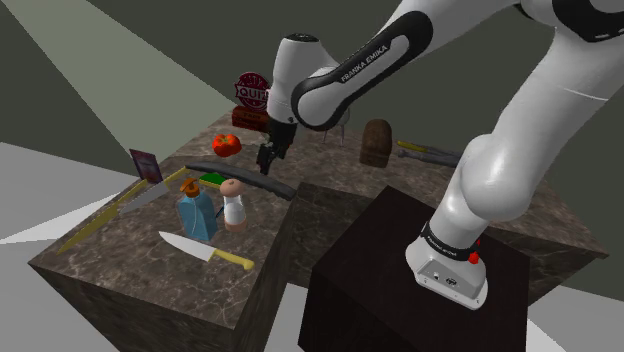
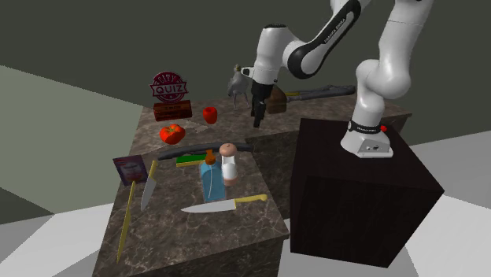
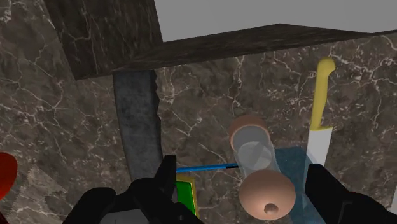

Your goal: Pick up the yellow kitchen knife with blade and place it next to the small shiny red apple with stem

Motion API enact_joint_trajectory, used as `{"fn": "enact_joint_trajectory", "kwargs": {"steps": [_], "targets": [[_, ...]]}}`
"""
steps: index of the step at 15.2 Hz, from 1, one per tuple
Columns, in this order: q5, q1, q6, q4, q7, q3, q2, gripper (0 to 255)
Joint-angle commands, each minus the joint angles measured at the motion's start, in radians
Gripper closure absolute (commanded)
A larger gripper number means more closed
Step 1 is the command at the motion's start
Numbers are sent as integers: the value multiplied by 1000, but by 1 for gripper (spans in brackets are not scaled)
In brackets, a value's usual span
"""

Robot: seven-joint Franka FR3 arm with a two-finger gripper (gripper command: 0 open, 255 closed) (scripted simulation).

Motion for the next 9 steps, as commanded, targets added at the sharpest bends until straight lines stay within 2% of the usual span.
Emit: {"fn": "enact_joint_trajectory", "kwargs": {"steps": [1,9], "targets": [[-8,10,45,30,-2,12,76,0],[-83,70,197,148,29,42,355,0]]}}
